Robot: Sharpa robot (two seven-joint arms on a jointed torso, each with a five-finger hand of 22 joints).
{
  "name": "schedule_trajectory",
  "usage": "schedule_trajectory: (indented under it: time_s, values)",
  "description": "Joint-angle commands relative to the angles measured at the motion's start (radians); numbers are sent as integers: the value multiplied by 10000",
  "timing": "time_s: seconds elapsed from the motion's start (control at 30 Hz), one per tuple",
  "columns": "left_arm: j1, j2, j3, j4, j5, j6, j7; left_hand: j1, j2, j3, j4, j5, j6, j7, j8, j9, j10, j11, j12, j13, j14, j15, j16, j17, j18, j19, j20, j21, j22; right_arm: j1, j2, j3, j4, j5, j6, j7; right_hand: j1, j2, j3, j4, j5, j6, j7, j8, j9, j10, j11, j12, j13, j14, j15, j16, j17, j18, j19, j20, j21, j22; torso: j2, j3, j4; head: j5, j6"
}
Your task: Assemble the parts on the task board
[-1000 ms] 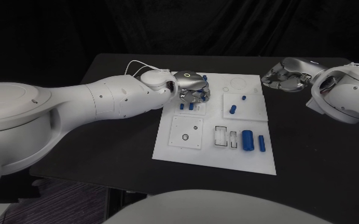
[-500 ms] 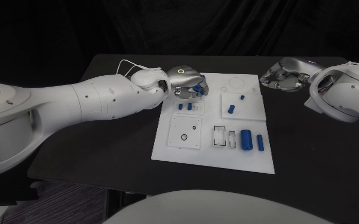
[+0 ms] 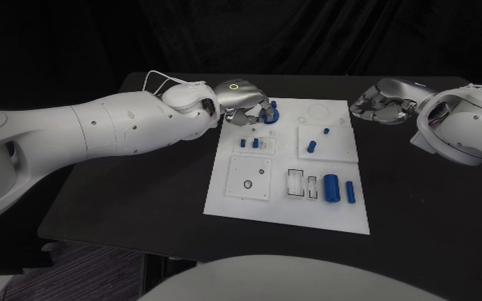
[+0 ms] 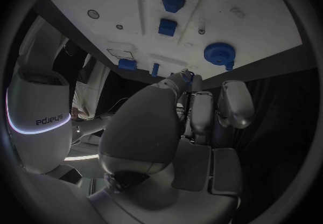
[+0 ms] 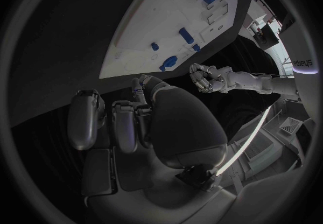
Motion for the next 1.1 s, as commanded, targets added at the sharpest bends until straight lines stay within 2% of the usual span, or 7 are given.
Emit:
schedule_trajectory:
  time_s: [0.03,0.23,0.3,0.8,1.1]
  values:
    - [22,-28,8,-66,4,599,-212,3,-36,34,5,-47,-21,29,-66,-6,233,-176,-13,-6,-57,50,-67,-49,-155,-51,-12,-64,1432,-22,-2,6,25,-9,104,-72,-45,-2,56,-10,43,-7,11,27,-2,947,-47,-35,2535,849,-21,-57,2068,120,-70,-15,-53,1854,-3,3,12,-18,-2]
    - [0,-33,8,-261,4,922,-428,-11,-57,40,-1,-70,-6,85,-77,-8,291,-167,-32,-21,-50,84,-67,-33,-162,-46,-8,-48,1437,-24,-16,5,37,-9,163,-78,-61,-9,65,-11,44,-34,16,9,-9,952,-45,-31,2540,850,-21,-55,2070,121,-71,-17,-58,1853,4,-11,14,10,-2]
    - [-11,-25,8,-322,4,1018,-506,-23,-64,38,4,-75,0,99,-79,-8,301,-161,-41,-27,-64,93,-80,-60,-162,-50,-5,-53,1435,-24,-24,5,42,-9,182,-83,-61,-9,65,-11,44,-34,16,9,-9,952,-45,-31,2540,850,-21,-55,2070,121,-71,-17,-58,1853,0,-2,2,20,-2]
    - [-128,23,7,-531,4,1371,-777,-95,-137,43,13,-90,-50,121,-150,-27,322,-95,-176,-104,-192,176,-193,-263,-129,-175,36,-261,1379,-27,-5,5,50,-9,138,-60,-61,-9,65,-11,44,-34,16,9,-9,952,-45,-31,2540,850,-21,-55,2070,121,-71,-17,-58,1853,-1,1,-2,78,-2]
    - [-254,66,7,-549,4,1404,-777,-107,-146,46,15,-94,-61,122,-164,-31,328,-88,-198,-117,-208,188,-205,-279,-127,-189,45,-279,1375,-27,2,5,37,-9,124,-47,-89,-26,84,-18,46,-85,31,-21,-22,948,-31,-34,2536,850,-16,-54,2071,120,-71,-18,-62,1852,-2,8,3,24,-2]
